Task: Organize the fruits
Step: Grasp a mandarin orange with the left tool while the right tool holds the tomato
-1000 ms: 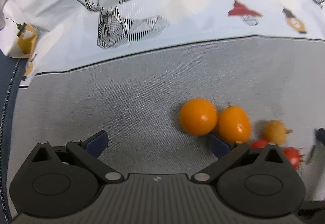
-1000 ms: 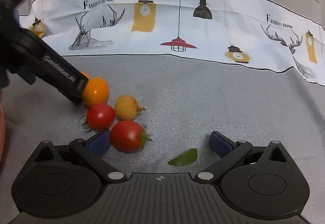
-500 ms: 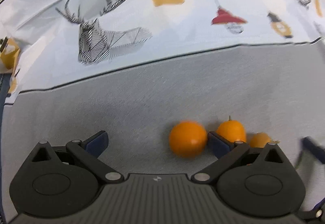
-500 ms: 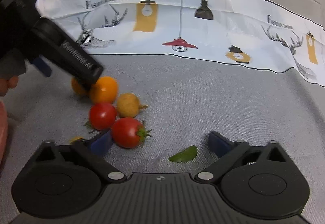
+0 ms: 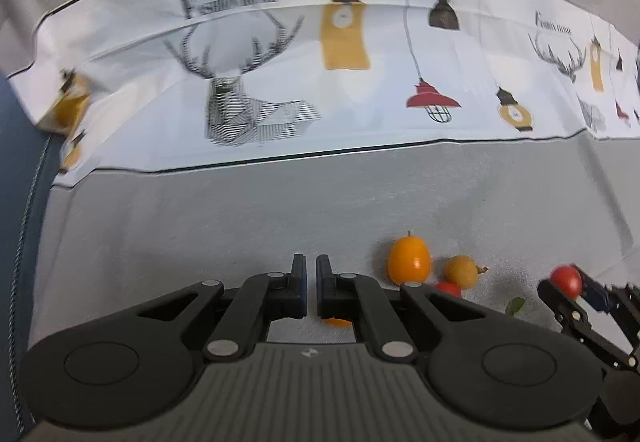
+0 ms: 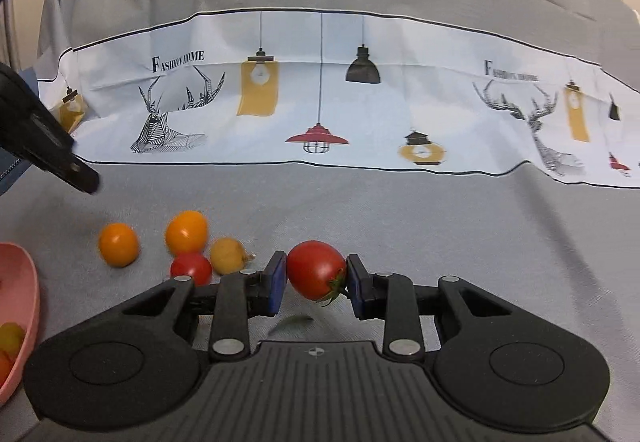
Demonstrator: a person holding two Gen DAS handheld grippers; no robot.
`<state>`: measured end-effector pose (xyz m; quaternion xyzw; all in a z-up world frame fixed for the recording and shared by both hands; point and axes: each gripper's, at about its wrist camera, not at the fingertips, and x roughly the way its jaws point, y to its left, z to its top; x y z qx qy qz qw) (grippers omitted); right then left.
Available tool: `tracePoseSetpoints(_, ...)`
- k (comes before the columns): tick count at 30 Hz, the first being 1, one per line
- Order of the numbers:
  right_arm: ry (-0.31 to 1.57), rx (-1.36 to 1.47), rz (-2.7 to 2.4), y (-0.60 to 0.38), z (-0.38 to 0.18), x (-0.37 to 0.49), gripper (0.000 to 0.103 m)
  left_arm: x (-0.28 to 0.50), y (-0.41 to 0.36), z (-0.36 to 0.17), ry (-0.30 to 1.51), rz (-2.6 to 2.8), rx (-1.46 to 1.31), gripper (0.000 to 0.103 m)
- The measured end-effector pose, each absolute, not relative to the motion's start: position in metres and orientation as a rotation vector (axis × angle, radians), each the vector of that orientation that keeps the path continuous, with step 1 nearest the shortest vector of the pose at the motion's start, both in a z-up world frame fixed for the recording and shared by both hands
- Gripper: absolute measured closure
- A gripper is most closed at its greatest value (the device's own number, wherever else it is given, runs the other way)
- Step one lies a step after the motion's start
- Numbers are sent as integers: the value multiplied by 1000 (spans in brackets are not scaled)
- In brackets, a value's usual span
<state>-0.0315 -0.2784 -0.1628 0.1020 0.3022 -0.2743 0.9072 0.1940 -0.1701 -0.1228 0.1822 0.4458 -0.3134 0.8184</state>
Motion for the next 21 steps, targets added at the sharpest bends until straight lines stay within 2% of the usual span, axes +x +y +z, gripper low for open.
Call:
tracePoseSetpoints(1,631,211,-567,-276,-163,-35,70,197,-165,-123,980,-676,367,94)
tracePoseSetpoints(3,644,226,-575,-273,-167,-39,70,203,-162,-125,1032,-689,331,70)
tracePoseSetpoints(4,649,239,-575,-272,-170,-40,70,204,-162,-128,1043,-686,324,47)
tracePoseSetpoints(5,653,249,-576,-272,-175,-41,70,205,-163,-130,1045,-682,324,32)
tracePoseSetpoints(7,667,250,-583,-272,-184,-39,70,206,-170,-136,1053,-689,325,27)
tracePoseSetpoints(12,688,278,-604,-286,-203,-35,70,210,-197,-162,1066,-698,375,27)
tracePoseSetpoints(14,683,271,-601,-289,-204,-32,70,214,-206,-173,1081,-707,382,24)
tracePoseSetpoints(15,677,268,-599,-290,-205,-31,70,216,-206,-174,1083,-737,352,26)
tracePoseSetpoints(16,676,261,-599,-290,-206,-29,70,218,-207,-174,1093,-756,338,35)
tracePoseSetpoints(17,676,247,-598,-289,-207,-28,70,218,-209,-172,1103,-780,325,55)
tracePoseSetpoints(18,676,237,-594,-288,-207,-27,70,217,-210,-169,1102,-802,323,69)
tracePoseSetpoints(19,676,230,-590,-287,-207,-26,70,214,-211,-165,1095,-816,337,95)
tracePoseSetpoints(20,677,225,-586,-286,-207,-25,70,212,-213,-164,1096,-817,352,99)
tracePoseSetpoints(21,677,222,-583,-286,-207,-24,70,210,-212,-163,1095,-814,357,99)
